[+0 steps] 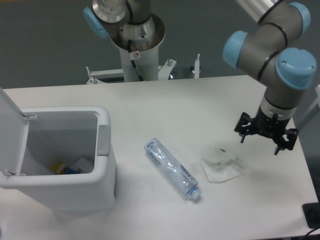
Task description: Open the trash can
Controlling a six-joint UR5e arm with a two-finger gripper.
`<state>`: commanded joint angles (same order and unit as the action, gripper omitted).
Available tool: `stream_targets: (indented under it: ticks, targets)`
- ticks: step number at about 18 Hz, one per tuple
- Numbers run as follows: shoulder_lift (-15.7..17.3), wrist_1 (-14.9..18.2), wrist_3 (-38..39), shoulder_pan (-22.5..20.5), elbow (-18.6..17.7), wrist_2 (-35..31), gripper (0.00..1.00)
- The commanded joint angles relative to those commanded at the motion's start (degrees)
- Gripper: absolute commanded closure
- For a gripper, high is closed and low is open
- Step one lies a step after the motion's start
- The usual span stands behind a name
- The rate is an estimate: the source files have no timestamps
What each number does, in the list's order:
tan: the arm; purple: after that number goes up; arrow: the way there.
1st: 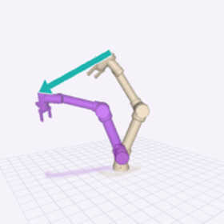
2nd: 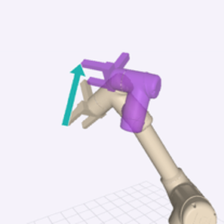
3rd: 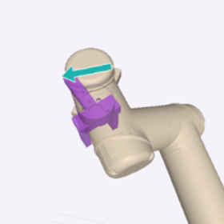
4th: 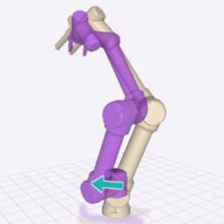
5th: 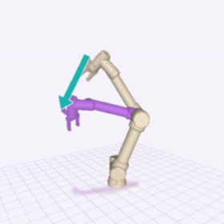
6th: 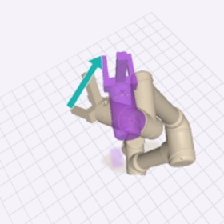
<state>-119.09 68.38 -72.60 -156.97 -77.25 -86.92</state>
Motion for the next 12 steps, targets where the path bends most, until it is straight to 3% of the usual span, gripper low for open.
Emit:
stream_targets:
  ticks: [8, 12]
  targets:
    - [0.0, 0.2, -7.7, 0.3, -0.4, -3.2, 0.00]
    - [0.2, -1.1, -8.1, 0.5, -1.8, -3.7, 0.00]
